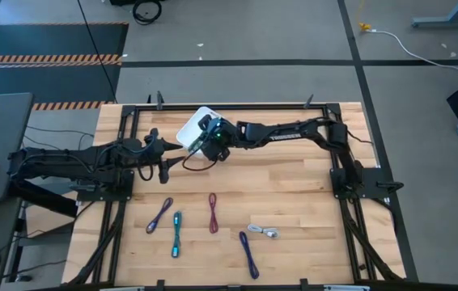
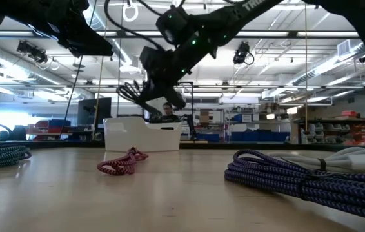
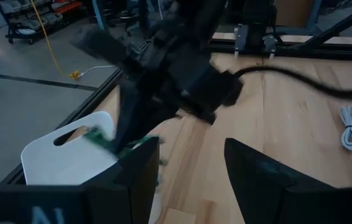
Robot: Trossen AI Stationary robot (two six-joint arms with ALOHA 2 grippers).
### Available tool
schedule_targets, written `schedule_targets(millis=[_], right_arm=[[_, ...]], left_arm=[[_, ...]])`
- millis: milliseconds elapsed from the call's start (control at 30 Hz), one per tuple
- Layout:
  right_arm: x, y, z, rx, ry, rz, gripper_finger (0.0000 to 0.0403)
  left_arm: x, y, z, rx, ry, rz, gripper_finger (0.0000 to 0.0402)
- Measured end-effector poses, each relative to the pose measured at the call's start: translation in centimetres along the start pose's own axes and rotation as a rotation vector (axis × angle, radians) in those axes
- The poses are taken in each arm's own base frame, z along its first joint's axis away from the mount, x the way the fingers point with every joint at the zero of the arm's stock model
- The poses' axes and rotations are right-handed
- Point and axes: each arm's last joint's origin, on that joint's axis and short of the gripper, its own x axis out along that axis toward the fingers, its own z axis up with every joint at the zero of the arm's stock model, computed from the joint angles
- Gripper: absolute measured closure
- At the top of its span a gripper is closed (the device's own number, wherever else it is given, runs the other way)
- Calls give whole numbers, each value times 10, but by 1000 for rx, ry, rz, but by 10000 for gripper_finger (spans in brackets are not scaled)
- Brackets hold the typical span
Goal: Pick and place USB-C Cables
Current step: Put the green charger cable into the white bin
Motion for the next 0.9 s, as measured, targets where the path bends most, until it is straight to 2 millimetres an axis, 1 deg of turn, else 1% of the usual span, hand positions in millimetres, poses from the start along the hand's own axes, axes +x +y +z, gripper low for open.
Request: schedule_targets(millis=[167,267,367,600,733,900], right_arm=[[13,8,-17,15,64,48,395],[20,9,-25,32,80,44,391],[21,8,-30,40,91,44,383],[21,7,-33,56,87,52,374],[21,10,-33,68,59,97,348],[21,10,-33,72,52,96,295]], left_arm=[[0,0,0,1,1,-2,212],[0,-1,0,2,1,-3,212],[0,-1,0,2,-1,-3,212],[0,0,0,3,0,-3,212],[0,-1,0,2,0,-3,212],[0,-1,0,2,0,-5,212]])
